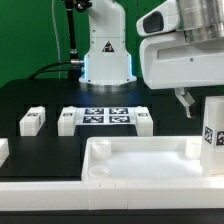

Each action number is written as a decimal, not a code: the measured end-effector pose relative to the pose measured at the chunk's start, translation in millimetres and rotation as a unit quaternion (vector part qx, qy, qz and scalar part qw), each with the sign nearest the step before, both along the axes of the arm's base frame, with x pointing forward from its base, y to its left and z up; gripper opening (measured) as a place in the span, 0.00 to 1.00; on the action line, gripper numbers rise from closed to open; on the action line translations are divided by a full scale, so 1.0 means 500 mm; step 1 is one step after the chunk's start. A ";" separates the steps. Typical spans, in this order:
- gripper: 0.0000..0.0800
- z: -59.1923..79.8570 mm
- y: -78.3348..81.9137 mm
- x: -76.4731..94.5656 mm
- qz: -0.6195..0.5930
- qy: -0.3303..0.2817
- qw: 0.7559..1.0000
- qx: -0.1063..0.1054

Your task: Assemble desk

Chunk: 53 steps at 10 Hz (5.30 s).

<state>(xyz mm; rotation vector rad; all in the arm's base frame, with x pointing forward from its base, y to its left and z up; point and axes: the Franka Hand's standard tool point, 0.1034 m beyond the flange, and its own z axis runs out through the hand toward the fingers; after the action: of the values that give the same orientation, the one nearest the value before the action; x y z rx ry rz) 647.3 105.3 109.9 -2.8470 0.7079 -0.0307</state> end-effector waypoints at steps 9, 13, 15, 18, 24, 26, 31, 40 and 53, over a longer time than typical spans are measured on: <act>0.38 0.009 -0.011 0.009 0.022 -0.004 1.000 -0.020; 0.38 0.004 -0.016 0.007 -0.298 0.052 0.953 0.017; 0.38 0.003 -0.016 0.007 -0.412 0.080 0.907 0.050; 0.38 0.002 -0.011 0.007 -0.419 0.082 0.903 0.051; 0.81 0.003 -0.005 0.007 -0.167 0.025 0.985 0.022; 0.81 0.007 0.007 0.005 0.030 -0.013 0.999 -0.023; 0.66 0.000 0.008 0.001 0.266 -0.045 0.962 -0.041; 0.37 0.000 0.008 -0.001 -0.300 0.068 0.951 0.002; 0.69 -0.010 0.009 0.015 -0.665 0.104 0.733 0.095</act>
Offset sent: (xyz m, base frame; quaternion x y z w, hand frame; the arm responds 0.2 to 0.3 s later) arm 0.0000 0.0000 0.0000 0.0000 0.0000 0.0650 0.9979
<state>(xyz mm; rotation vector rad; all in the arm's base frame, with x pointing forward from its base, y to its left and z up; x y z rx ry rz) 654.8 109.8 105.0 -1.5622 2.4038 0.1347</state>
